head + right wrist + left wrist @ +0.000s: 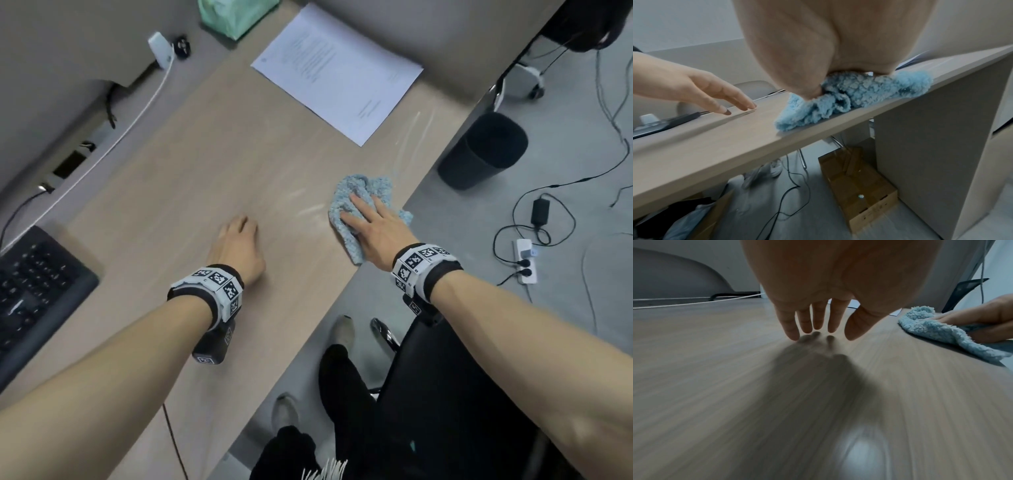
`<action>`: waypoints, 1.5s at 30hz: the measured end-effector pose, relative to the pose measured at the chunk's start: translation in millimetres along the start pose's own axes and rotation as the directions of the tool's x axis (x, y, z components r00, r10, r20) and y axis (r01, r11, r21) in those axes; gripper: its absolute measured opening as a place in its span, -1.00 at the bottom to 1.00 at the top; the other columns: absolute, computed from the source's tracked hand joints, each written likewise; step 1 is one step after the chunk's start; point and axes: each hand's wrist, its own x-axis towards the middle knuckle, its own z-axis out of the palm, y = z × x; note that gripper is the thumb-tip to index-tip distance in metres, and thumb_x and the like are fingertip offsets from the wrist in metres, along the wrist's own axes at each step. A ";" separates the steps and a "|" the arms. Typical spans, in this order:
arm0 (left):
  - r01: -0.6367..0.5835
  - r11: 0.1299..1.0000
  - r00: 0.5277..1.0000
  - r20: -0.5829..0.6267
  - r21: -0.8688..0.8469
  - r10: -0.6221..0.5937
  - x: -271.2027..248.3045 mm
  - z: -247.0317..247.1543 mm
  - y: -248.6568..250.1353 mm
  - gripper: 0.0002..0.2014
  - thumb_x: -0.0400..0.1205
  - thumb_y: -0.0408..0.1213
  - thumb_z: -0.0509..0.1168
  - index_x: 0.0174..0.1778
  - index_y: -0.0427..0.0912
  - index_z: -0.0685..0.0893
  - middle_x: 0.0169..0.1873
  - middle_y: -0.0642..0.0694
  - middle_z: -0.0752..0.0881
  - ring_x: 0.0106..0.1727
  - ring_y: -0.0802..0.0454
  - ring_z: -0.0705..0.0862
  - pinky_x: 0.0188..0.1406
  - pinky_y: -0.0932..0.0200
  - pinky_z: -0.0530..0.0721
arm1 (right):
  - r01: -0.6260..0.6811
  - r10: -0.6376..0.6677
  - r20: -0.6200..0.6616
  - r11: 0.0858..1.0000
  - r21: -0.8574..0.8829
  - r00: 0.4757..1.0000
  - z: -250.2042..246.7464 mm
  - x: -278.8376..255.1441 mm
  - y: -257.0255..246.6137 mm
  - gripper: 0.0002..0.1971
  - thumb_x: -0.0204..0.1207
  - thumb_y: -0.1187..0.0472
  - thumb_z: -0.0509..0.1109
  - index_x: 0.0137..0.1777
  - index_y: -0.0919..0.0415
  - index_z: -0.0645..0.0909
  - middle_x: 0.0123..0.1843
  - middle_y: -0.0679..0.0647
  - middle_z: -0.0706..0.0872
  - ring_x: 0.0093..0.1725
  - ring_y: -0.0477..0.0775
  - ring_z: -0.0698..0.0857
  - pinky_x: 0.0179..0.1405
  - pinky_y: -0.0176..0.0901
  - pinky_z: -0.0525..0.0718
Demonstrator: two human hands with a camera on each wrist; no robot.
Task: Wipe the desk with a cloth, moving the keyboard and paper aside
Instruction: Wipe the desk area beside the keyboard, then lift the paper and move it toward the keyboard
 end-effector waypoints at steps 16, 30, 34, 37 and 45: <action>-0.027 0.998 0.999 -0.042 0.052 0.029 116.8 -29.7 72.3 -0.38 0.52 -0.33 0.23 0.55 -0.15 0.34 0.64 -0.23 0.24 0.62 -0.29 0.18 0.57 -0.17 0.29 | -0.222 0.222 0.007 0.975 -0.011 0.975 -51.8 47.6 65.4 -0.24 0.58 0.11 0.36 0.71 -0.11 0.07 0.79 0.08 -0.11 0.71 0.46 -0.12 0.60 0.48 0.11; -0.100 0.985 0.995 0.040 0.144 0.096 134.1 -33.9 78.9 -0.45 0.52 -0.26 0.21 0.49 -0.11 0.38 0.59 -0.13 0.31 0.55 -0.26 0.27 0.42 -0.08 0.47 | -0.524 0.524 -0.010 0.852 0.021 0.852 -107.3 111.8 149.5 -0.17 0.56 0.23 0.38 0.75 0.04 0.01 0.78 0.16 -0.12 0.69 0.47 0.02 0.58 0.38 0.29; -0.088 0.987 0.995 0.060 0.137 0.081 134.6 -41.2 77.8 -0.44 0.51 -0.28 0.20 0.49 -0.03 0.40 0.60 -0.06 0.32 0.54 -0.22 0.28 0.38 -0.05 0.48 | -0.495 0.496 0.047 0.868 -0.031 0.867 -98.4 95.2 102.3 -0.07 0.49 0.12 0.49 0.73 0.03 -0.02 0.77 0.19 -0.07 0.66 0.47 0.09 0.49 0.41 0.39; -0.081 0.987 0.995 0.069 0.140 0.072 134.6 -45.3 80.1 -0.45 0.51 -0.29 0.21 0.47 -0.01 0.44 0.57 -0.05 0.36 0.51 -0.22 0.32 0.35 -0.03 0.48 | -0.357 0.361 0.038 0.930 -0.090 0.932 -75.6 67.4 78.0 -0.16 0.55 0.10 0.41 0.72 -0.02 0.00 0.77 0.15 -0.08 0.68 0.46 0.03 0.54 0.40 0.26; 0.037 0.999 0.994 0.101 0.016 -0.038 162.2 -76.2 94.8 -0.71 0.60 -0.18 0.18 0.14 -0.08 0.73 0.19 -0.17 0.66 0.20 -0.28 0.62 0.15 -0.05 0.60 | -0.300 0.300 -0.001 0.954 0.014 0.954 -135.1 108.6 121.8 -0.45 0.59 -0.12 0.29 0.55 -0.06 0.28 0.42 0.14 0.49 0.27 0.37 0.56 -0.01 0.14 0.62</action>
